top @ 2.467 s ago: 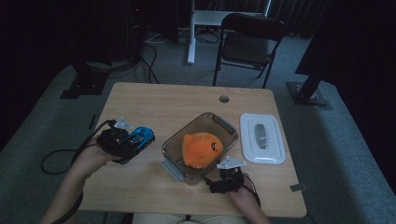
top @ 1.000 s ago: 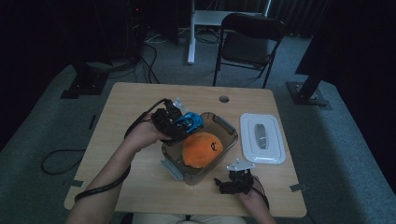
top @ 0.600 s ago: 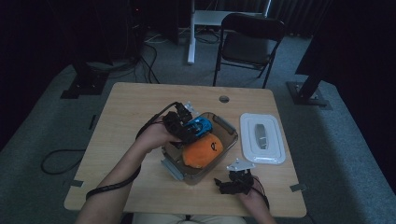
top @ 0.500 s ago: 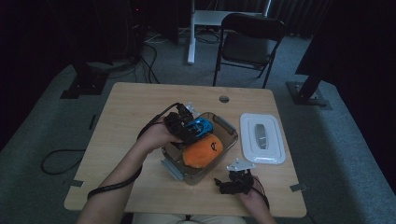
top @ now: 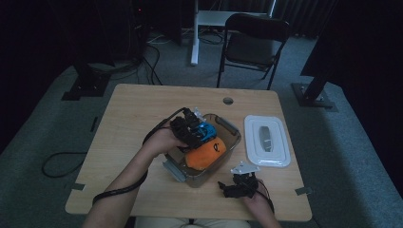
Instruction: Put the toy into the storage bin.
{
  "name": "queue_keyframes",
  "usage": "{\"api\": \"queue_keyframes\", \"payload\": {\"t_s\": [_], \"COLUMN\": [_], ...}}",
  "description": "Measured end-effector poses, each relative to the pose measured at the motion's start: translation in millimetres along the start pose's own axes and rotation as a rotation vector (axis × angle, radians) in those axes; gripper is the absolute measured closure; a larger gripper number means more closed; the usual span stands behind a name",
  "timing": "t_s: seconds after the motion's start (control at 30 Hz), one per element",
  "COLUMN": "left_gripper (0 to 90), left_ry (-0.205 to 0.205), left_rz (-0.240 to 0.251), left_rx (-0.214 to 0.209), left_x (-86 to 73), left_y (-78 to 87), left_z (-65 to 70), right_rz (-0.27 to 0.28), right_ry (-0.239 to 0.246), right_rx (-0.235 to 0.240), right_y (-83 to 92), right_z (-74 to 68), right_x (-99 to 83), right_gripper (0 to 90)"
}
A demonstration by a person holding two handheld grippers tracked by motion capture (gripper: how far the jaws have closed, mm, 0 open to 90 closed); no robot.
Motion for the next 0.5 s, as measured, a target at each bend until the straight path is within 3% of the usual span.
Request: {"api": "queue_keyframes", "payload": {"t_s": [0.13, 0.27, 0.43, 0.5], "left_gripper": [28.7, 28.7, 28.0, 21.0], "left_ry": [-0.008, 0.01, 0.003, 0.008], "left_rz": [-0.026, -0.027, -0.021, 0.003], "left_rx": [-0.025, -0.029, -0.03, -0.046], "left_x": [1.1, -1.3, -2.1, -1.7], "left_y": [-8.2, -17.7, -15.6, -9.4], "left_z": [5.7, 6.4, 6.7, 5.6], "right_rz": [-0.001, -0.001, -0.001, -0.001], "right_ry": [0.0, -0.001, -0.001, 0.0], "right_rx": [0.0, 0.001, 0.002, 0.002], "right_y": [0.0, 0.2, 0.3, 0.3], "right_z": [0.0, -0.1, -0.1, -0.1], "right_x": [-0.1, -0.2, -0.3, -0.3], "right_gripper": [10.8, 10.8, 10.8, 10.8]}}
Point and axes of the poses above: each handheld gripper's, and its own axes: y roughly backward along the jaws, x roughly out of its top, z roughly to its right, the point moved 2 cm from there along -y, roughly forward along the jaws, and after that the axes turned 11 degrees about x, right-handed, at the moved point
